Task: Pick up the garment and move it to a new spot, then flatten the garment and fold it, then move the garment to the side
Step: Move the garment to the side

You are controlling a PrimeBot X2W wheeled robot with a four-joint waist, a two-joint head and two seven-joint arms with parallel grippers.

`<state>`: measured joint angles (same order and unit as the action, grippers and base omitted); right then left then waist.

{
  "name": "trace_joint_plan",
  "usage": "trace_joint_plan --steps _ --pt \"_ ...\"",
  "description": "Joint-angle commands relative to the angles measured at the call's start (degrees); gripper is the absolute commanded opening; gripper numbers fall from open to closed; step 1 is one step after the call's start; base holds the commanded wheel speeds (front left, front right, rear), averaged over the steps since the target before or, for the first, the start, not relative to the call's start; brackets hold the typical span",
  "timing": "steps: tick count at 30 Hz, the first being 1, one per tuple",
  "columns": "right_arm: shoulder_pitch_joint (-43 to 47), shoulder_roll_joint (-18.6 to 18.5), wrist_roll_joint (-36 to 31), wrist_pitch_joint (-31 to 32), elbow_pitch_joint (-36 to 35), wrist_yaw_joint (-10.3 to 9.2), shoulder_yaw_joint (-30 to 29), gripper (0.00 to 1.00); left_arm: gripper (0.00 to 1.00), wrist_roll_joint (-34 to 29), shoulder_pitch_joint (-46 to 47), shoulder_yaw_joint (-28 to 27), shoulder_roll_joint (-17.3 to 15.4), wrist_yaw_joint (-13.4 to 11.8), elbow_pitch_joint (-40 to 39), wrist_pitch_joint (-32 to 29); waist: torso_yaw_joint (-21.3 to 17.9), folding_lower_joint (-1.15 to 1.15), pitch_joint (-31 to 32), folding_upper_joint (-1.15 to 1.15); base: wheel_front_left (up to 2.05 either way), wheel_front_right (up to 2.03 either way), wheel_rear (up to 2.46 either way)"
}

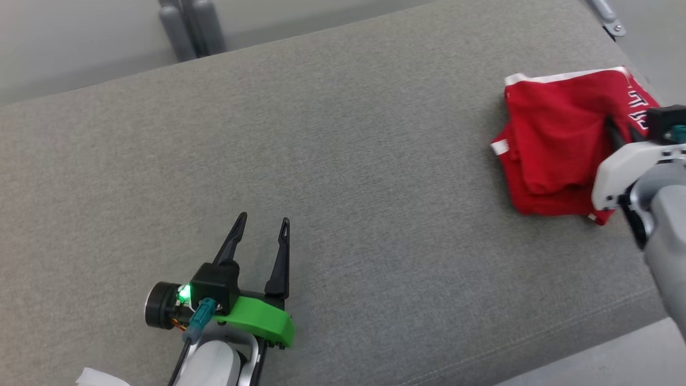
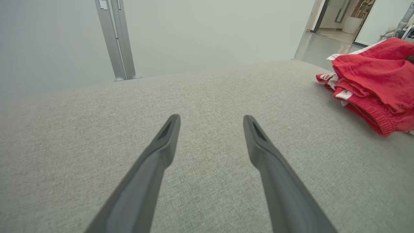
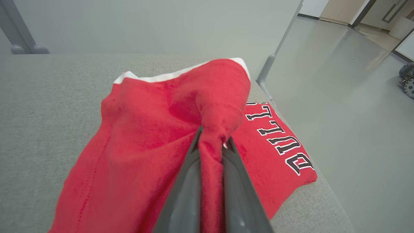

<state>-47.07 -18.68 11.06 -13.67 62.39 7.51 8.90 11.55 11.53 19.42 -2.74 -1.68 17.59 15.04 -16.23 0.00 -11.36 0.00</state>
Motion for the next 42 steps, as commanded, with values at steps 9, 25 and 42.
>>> trace_joint_plan --steps 9,25,42 --pt "-4.97 -11.09 -9.56 -0.77 9.50 -0.06 -16.32 1.00 1.00 0.02 0.93 -1.51 -0.32 -0.81 -0.27 0.15 11.76 0.00 -6.32 0.00 0.00 0.00 0.00" --pt "10.13 10.10 -16.65 -1.50 -26.85 -0.07 -25.75 1.00 1.00 -1.30 -1.05 -7.35 -0.32 -3.46 -1.66 0.15 11.24 0.00 -2.58 0.00 0.00 0.00 0.00" --pt "32.63 15.54 -6.66 -1.52 -32.60 -0.07 -14.66 1.00 1.00 -1.10 -7.65 -11.26 -0.31 -5.22 0.72 0.15 16.12 0.00 9.13 0.00 0.00 0.00 0.00"
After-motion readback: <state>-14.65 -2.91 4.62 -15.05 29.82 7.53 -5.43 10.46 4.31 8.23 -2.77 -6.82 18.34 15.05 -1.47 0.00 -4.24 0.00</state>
